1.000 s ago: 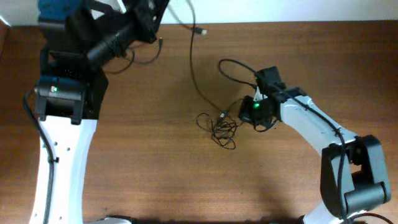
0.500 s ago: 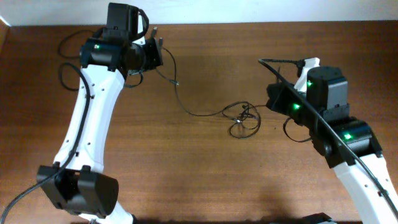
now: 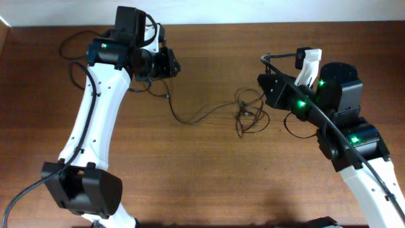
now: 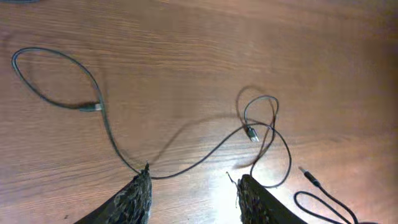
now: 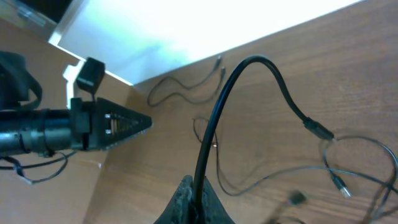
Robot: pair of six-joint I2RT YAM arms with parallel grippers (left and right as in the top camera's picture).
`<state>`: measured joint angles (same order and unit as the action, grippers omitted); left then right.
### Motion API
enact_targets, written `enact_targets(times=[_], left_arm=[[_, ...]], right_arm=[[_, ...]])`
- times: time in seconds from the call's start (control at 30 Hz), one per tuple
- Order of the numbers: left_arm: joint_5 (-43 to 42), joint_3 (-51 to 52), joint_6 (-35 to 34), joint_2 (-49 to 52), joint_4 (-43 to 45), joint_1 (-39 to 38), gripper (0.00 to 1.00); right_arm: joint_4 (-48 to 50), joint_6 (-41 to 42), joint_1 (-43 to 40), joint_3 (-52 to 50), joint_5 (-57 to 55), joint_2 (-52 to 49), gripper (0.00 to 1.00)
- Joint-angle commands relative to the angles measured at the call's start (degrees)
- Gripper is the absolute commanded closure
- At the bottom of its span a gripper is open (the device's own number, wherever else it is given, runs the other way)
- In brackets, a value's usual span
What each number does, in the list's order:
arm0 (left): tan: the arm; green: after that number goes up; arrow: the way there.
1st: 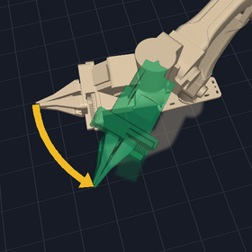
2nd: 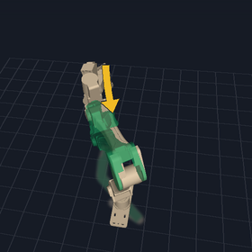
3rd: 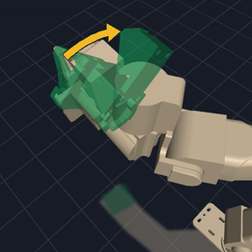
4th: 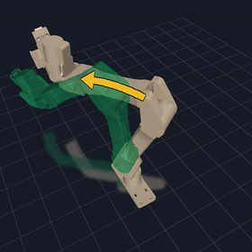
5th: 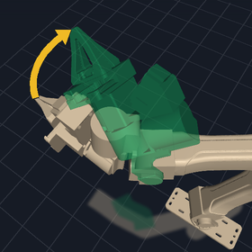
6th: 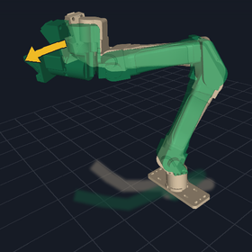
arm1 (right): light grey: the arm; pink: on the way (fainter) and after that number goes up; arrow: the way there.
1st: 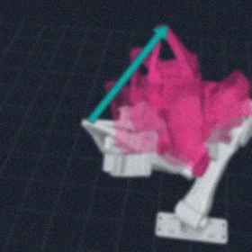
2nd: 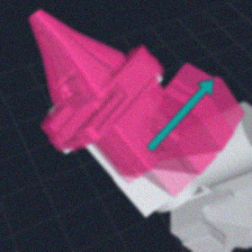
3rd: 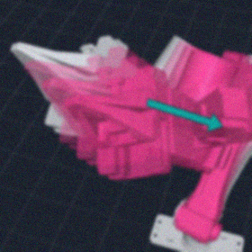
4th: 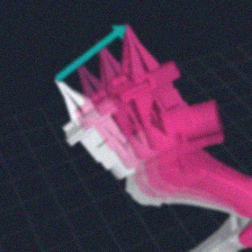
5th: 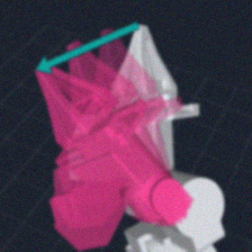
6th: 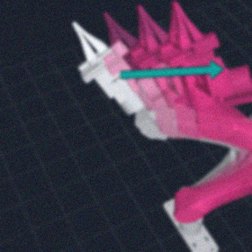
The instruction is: Untangle cables
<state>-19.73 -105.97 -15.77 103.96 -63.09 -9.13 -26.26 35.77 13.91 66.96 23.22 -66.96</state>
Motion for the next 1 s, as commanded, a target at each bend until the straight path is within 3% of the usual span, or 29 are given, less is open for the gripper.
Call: enact_targets(times=[0.0,0.03,0.23,0.37,0.4,0.43,0.47,0.57,0.67,0.7,0.77,0.97], left_arm=[[2.62,-0.13,2.21,0.46,-0.02,-0.96,0.53],[2.99,-0.09,2.16,0.59,-0.04,-1.01,0.53],[3.02,-0.02,2.16,2.23,-0.04,-3.58,0.29],[3.02,-0.02,1.68,5.79,-0.04,-7.72,0.32],[3.02,-0.02,0.31,6.82,-0.07,-8.72,0.31],[2.99,-0.02,-1.99,8.22,-0.04,-9.97,0.29],[2.99,-0.02,-2.69,9.29,-0.04,-10.84,0.22],[2.97,-0.02,-2.69,12.44,-0.15,-13.75,0.18],[2.89,-0.02,-2.62,13.42,-1.53,-16.15,0.06],[3.04,-0.02,-2.62,13.42,-1.46,-16.59,0.05],[4.7,-0.02,-2.89,13.42,-1.11,-16.52,0.14],[5.81,-0.04,-18.82,13.42,-10.34,-12.81,0.13]], right_arm=[[-5.18,-0.74,-0.07,0.96,-9.79,-0.68,0.96],[-11.56,4.07,-0.09,0.96,-20.46,-1.68,0.96],[-19.93,8.11,-0.22,0.96,-36.46,-5.79,0.96],[-23.39,11.87,-5.05,0.96,-37.57,-10.91,0.96],[-24.0,11.85,-5.84,0.96,-35.67,-12.26,0.82],[-24.7,11.1,-6.16,0.94,-32.2,-14.01,0.09],[-24.85,11.02,-6.1,0.94,-30.42,-14.88,0.02],[-25.16,11.02,-6.05,0.94,-24.48,-17.38,0.02],[-25.16,11.04,-6.05,0.92,-19.71,-17.44,0.01],[-25.24,11.04,-6.05,0.92,-18.88,-17.44,0.02],[-26.71,11.04,-6.05,0.85,-18.88,-17.44,0.01],[-27.06,11.08,-6.05,0.85,-18.86,-17.44,0.02]])
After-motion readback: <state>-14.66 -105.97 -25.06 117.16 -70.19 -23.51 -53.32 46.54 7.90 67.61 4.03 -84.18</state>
